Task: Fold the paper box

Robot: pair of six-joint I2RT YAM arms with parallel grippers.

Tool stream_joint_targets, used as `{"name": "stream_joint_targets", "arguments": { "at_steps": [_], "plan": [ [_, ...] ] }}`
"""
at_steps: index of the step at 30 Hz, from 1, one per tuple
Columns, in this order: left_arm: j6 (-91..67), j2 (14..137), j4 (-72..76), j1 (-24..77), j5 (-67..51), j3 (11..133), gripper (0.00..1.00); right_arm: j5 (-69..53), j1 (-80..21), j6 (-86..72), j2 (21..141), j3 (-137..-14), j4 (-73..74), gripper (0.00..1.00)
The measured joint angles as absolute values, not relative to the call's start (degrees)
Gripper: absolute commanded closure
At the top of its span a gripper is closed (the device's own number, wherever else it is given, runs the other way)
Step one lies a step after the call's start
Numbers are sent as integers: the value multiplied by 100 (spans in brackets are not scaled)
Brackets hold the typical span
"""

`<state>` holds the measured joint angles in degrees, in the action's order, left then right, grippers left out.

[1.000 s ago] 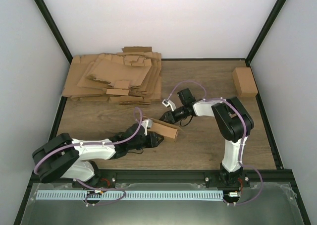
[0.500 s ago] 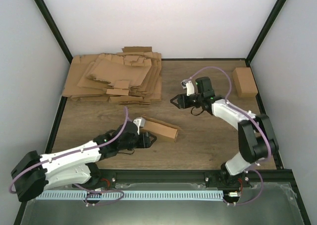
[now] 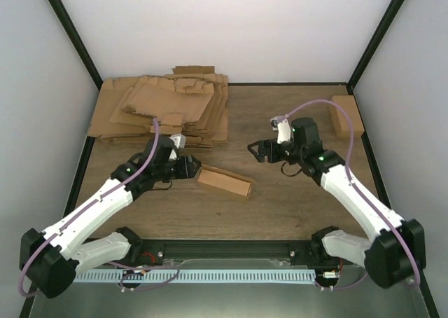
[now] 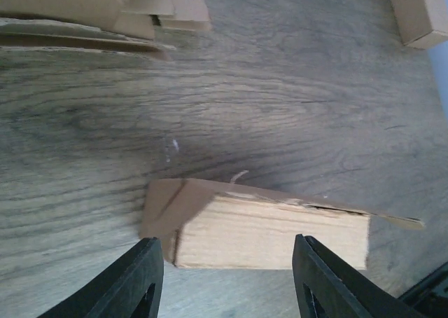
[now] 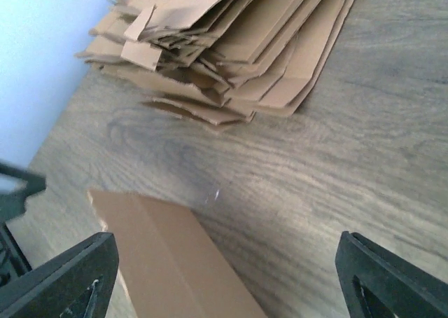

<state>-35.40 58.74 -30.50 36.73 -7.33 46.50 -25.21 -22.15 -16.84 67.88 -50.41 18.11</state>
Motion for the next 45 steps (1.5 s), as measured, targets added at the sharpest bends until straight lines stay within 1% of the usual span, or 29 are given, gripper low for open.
{"name": "stream_joint_targets", "arguments": {
  "at_steps": [6, 13, 20, 23, 33, 39, 41, 42, 43, 45],
  "plan": [
    [-3096, 6292, -3188, 3275, -1028, 4672, 48, -2366, -2320, -2018, 5704, -4501, 2383, 13],
    [-2856, 6453, -2991, 3264, -1452, 4355, 45, -2628, -2436, -2580, 4853, -3771, 2899, 12],
    [-2722, 6584, -2812, 3264, -1588, 4289, 44, -2980, -2602, -3221, 4541, -3249, 2943, 13],
    [-2689, 6593, -2727, 3264, -1619, 4228, 46, -3127, -2685, -3481, 4434, -2856, 2849, 14],
    [-2794, 6794, -2449, 3264, -1708, 3946, 46, -3402, -2722, -4062, 4536, -2082, 1977, 16],
    [-2928, 6794, -2283, 3264, -1815, 3835, 49, -3481, -2724, -4228, 4716, -1920, 1481, 21],
    [-2967, 6794, -2220, 3264, -1833, 3820, 51, -3479, -2724, -4230, 4794, -1920, 1372, 25],
    [-2985, 6794, -2198, 3264, -1837, 3811, 53, -3479, -2727, -4235, 4831, -1920, 1323, 30],
    [-2993, 6794, -2176, 3264, -1841, 3800, 54, -3481, -2727, -4235, 4858, -1920, 1293, 33],
    [-3017, 6794, -2132, 3264, -1859, 3769, 55, -3500, -2729, -4263, 4890, -1900, 1155, 36]
  ]
}}
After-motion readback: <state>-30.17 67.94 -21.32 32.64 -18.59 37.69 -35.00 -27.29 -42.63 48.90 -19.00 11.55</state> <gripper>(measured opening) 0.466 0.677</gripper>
